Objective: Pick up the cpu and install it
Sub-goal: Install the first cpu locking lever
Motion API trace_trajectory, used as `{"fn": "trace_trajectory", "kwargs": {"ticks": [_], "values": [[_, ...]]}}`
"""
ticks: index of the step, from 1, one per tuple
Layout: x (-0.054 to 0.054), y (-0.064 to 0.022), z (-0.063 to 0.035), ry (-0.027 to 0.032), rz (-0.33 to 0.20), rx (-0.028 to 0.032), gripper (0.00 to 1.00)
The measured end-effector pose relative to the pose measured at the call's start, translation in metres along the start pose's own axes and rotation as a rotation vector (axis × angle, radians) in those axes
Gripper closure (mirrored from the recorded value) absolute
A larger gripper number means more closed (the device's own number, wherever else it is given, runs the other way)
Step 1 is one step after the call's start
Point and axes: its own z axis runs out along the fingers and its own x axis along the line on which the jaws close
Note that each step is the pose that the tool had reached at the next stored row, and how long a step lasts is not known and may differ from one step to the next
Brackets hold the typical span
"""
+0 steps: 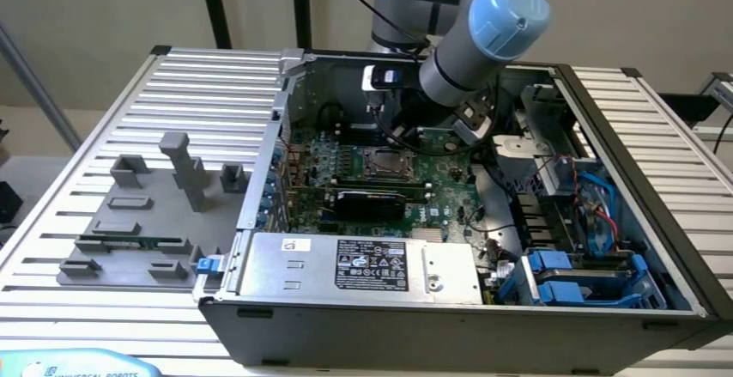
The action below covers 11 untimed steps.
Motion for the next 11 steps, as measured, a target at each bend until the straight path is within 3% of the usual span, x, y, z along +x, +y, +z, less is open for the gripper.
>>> {"fn": "trace_trajectory", "kwargs": {"ticks": [11], "values": [[0.0008, 0.0047, 0.001, -0.0006, 0.0, 0.0007, 0.89]]}}
